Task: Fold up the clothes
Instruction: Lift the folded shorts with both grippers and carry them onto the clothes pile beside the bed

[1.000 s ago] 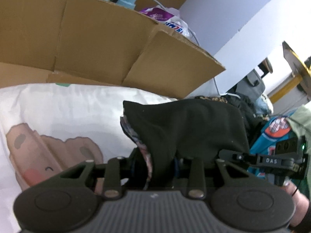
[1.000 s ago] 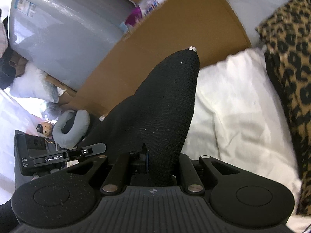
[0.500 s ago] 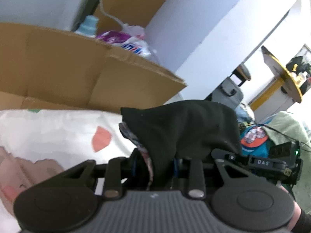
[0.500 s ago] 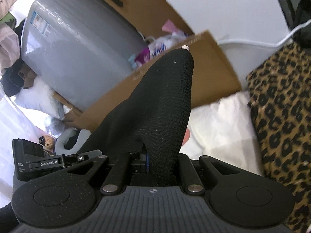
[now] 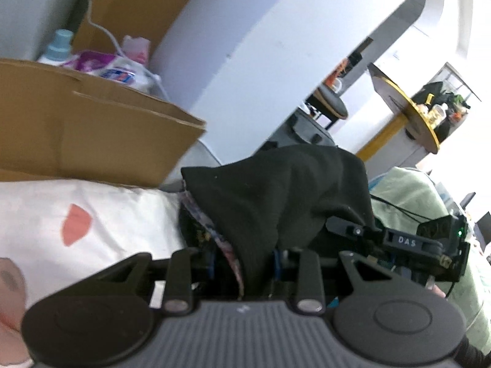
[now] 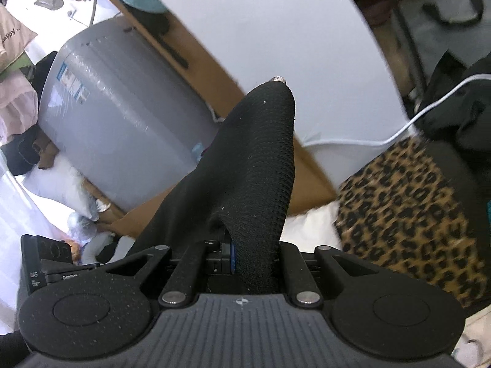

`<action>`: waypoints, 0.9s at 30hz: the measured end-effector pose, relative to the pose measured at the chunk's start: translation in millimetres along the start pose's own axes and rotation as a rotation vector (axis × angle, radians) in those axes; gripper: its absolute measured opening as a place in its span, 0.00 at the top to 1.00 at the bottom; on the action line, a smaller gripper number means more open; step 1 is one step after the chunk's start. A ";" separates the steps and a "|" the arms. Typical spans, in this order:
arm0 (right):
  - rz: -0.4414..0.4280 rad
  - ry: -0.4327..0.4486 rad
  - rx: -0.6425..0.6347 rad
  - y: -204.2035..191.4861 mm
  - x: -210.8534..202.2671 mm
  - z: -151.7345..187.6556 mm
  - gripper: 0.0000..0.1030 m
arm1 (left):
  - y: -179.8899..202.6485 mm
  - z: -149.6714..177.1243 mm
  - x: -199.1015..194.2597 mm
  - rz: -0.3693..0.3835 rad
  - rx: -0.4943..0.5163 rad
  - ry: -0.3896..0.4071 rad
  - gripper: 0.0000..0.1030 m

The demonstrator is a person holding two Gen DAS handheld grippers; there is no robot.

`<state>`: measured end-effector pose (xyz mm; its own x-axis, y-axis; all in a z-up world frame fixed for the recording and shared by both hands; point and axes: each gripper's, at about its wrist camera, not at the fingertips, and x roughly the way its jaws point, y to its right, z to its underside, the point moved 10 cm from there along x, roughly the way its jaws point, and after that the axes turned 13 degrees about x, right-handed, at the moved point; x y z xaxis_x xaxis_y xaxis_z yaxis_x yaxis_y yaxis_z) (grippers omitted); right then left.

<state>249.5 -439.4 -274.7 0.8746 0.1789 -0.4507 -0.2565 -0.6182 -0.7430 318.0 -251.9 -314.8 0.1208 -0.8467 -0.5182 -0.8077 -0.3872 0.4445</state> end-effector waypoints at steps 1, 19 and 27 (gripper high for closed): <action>0.008 0.011 -0.004 2.3 -6.4 -3.1 0.92 | 5.2 2.2 3.1 0.007 0.001 -0.003 0.67; 0.201 0.117 -0.042 68.3 -93.0 -21.6 0.92 | 86.8 42.8 76.2 0.123 -0.027 -0.064 0.67; 0.285 0.173 -0.015 102.8 -90.6 -28.0 0.92 | 87.3 51.1 104.3 0.110 -0.089 -0.063 0.67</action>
<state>155.5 -540.7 -296.4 0.8258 -0.1341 -0.5477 -0.4955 -0.6363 -0.5913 230.6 -355.3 -367.4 -0.0041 -0.8625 -0.5060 -0.7597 -0.3264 0.5624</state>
